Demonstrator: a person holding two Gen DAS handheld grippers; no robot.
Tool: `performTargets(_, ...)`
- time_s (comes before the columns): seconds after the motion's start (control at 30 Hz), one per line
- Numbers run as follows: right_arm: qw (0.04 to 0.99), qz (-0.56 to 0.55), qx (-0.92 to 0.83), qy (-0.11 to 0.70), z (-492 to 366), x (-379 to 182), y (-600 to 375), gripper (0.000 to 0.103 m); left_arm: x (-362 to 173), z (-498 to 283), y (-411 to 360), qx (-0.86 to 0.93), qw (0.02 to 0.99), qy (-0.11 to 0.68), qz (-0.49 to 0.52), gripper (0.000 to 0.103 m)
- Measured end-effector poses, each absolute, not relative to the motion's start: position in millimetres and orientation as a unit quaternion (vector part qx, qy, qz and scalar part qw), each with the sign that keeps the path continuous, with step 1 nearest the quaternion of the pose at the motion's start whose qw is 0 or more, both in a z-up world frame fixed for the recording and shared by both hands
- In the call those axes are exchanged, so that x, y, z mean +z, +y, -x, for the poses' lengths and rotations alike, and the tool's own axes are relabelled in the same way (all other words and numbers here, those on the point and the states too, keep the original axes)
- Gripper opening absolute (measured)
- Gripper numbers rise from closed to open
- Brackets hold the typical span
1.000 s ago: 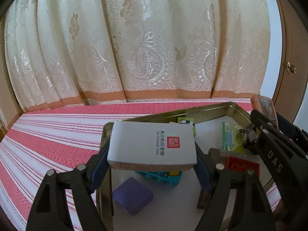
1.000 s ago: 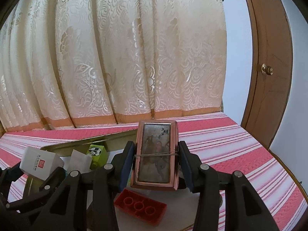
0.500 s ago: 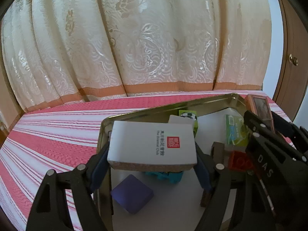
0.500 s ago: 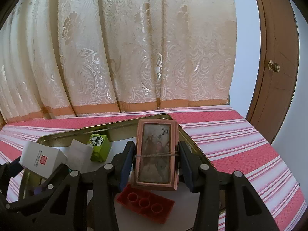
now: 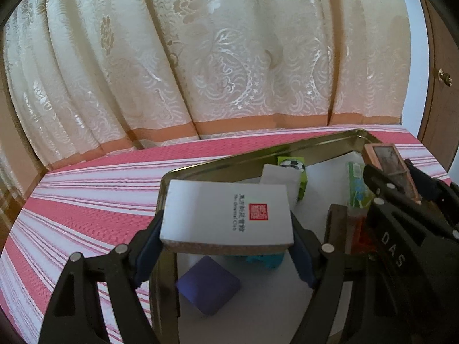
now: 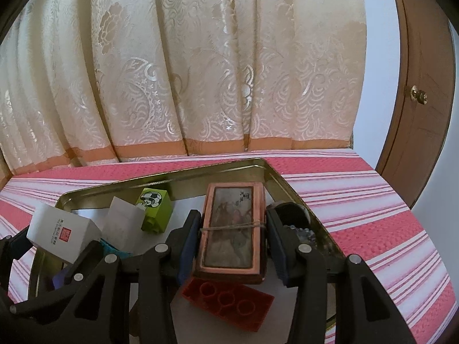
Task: Organize rigid objects
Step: 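Carry the white box and copper picture box over the gold tray with both tools, then lower both boxes into the tray and open both tools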
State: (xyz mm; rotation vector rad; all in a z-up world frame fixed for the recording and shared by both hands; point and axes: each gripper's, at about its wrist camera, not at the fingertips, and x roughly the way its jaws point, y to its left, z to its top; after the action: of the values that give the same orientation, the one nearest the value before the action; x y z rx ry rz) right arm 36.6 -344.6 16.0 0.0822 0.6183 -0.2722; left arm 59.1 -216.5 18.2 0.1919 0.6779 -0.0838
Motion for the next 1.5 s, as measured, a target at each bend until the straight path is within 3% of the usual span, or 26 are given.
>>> performTargets(0.5,0.943,-0.041,-0.134,0.303,-40,14,-345,0.052,17,-62,-219,-0.018,0.933,0.348,-0.095,0.080)
performTargets(0.53,0.943,-0.045,-0.132,0.301,-40,13,-346,0.059,17,-62,-219,-0.019,0.932,0.351,-0.092,0.081)
performTargets(0.57,0.944,-0.051,-0.131,0.299,-41,12,-347,0.076,16,-61,-219,-0.022,0.932,0.351,-0.091,0.083)
performTargets(0.6,0.940,-0.059,-0.136,0.306,-43,10,-350,0.086,16,-61,-219,-0.023,0.931,0.351,-0.094,0.085)
performTargets(0.63,0.937,-0.072,-0.135,0.315,-44,8,-353,0.097,16,-61,-221,-0.026,0.930,0.352,-0.098,0.093)
performTargets(0.67,0.935,-0.083,-0.131,0.320,-45,6,-355,0.098,16,-60,-223,-0.035,0.928,0.357,-0.101,0.103)
performTargets(0.87,0.939,-0.040,-0.121,0.321,-47,7,-340,0.098,5,-53,-238,-0.061,0.921,0.358,-0.138,0.103)
performTargets(1.5,0.940,-0.047,-0.152,0.301,-37,12,-349,0.098,8,-55,-226,-0.079,0.931,0.343,-0.096,0.102)
